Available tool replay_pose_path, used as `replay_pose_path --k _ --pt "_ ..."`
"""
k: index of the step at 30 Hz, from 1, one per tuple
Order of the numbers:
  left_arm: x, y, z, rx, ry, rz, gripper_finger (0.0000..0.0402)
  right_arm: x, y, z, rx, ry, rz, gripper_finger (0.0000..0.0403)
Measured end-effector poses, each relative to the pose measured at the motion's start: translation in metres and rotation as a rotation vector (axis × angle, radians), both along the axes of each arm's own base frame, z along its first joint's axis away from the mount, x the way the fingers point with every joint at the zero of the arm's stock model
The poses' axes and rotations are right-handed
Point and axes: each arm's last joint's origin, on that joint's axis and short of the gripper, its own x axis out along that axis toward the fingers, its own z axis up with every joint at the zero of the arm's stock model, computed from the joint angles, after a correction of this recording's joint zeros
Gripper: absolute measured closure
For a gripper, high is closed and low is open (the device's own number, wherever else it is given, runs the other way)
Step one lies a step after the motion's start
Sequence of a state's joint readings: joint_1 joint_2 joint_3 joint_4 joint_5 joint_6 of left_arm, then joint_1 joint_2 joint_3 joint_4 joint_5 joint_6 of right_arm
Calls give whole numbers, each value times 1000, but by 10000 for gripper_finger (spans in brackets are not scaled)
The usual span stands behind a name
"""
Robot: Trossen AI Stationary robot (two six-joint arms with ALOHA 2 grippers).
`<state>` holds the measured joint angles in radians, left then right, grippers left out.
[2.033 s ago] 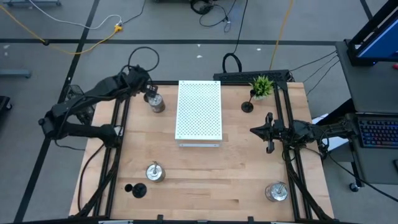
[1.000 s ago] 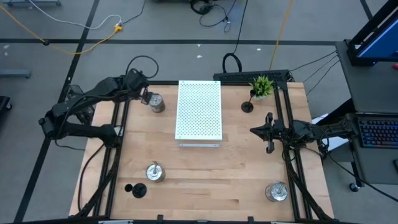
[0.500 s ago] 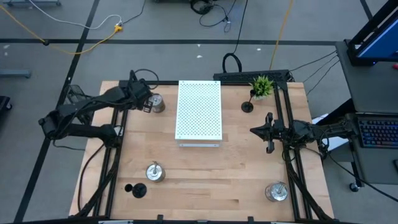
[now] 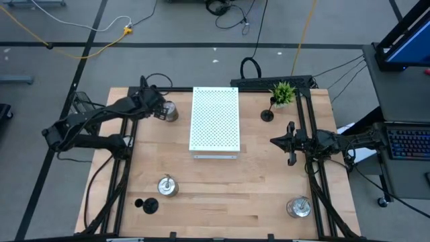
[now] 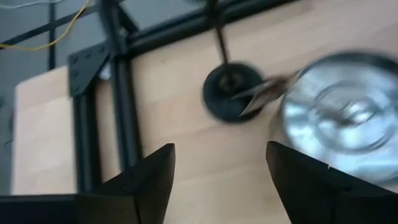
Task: Pick & Place candle stick holders
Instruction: Put the top left black candle holder on the shelf
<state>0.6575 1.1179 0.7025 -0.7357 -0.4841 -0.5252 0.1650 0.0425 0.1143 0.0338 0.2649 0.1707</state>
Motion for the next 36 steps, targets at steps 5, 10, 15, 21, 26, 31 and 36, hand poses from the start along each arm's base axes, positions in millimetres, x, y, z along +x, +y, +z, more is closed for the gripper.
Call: replay_pose_path --k 5,10,15,21,26,31,36 --pt "2 10 3 26 -52 -44 135 0 0 0 0 0 0 403" --pt "-7 20 4 32 -54 8 135 0 0 0 0 0 0 403" --pt "-11 28 3 24 -66 7 135 0 0 0 0 0 0 403" --pt "-5 37 -6 6 -65 -18 135 0 0 0 0 0 0 403" --pt "-1 48 -19 -13 -33 -10 135 0 0 0 0 0 0 403" --pt "1 54 -28 -48 -31 -12 135 0 0 0 0 0 0 403" --pt "2 59 -29 -50 -76 -24 135 0 0 0 0 0 0 403"
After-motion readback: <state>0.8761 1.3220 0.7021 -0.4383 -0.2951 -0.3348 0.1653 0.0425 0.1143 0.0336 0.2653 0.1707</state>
